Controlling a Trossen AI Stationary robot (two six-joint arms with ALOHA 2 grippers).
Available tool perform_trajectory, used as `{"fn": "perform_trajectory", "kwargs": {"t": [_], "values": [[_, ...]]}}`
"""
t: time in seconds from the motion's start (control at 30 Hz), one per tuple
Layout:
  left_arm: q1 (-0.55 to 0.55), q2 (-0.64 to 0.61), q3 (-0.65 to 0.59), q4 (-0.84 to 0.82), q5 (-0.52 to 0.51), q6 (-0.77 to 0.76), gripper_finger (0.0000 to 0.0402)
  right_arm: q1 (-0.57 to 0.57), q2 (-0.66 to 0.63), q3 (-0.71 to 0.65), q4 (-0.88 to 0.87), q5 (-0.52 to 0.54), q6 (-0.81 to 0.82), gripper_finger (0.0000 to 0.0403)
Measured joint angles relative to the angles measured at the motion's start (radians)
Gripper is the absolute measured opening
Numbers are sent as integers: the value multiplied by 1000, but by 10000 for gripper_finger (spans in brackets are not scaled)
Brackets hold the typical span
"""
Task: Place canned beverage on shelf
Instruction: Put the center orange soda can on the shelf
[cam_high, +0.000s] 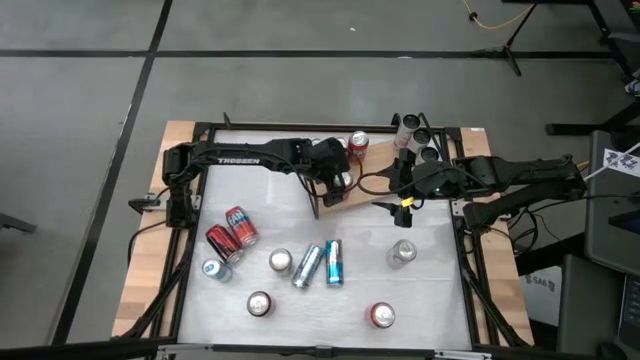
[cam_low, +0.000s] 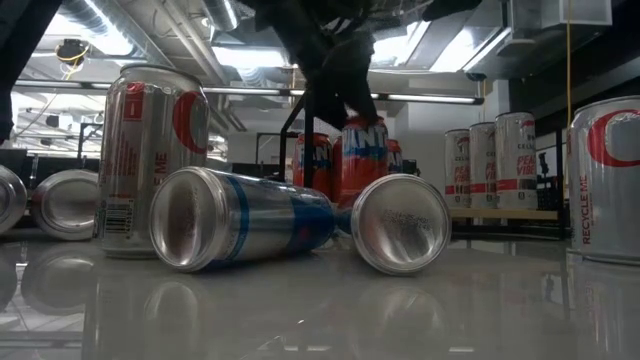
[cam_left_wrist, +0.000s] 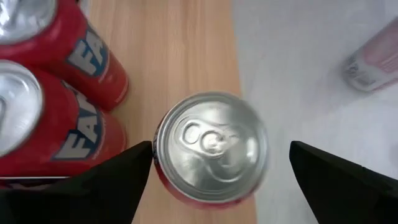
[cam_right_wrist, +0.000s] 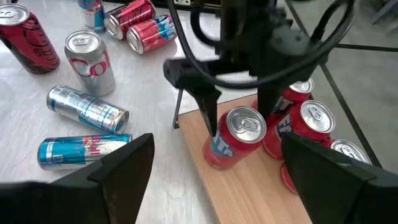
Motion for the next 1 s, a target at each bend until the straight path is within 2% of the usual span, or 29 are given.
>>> {"fn": "perform_trajectory", "kwargs": {"t": [0.4, 0.53, 0.7, 0.83, 1.0], "values": [[-26, -17, 190, -220, -8, 54, 371, 0, 0, 0, 2, -1, 0, 341], [-46, -98, 193, -266, -45, 59, 371, 0, 0, 0, 2, 0, 0, 341], [-73, -239, 190, -376, -150, 58, 371, 0, 0, 0, 2, 2, 51, 341], [-116, -393, 78, -378, -191, -4, 371, 0, 0, -37, 34, 6, 89, 341], [-192, -580, -220, -269, -225, -113, 371, 0, 0, -166, 135, 30, 135, 341]]}}
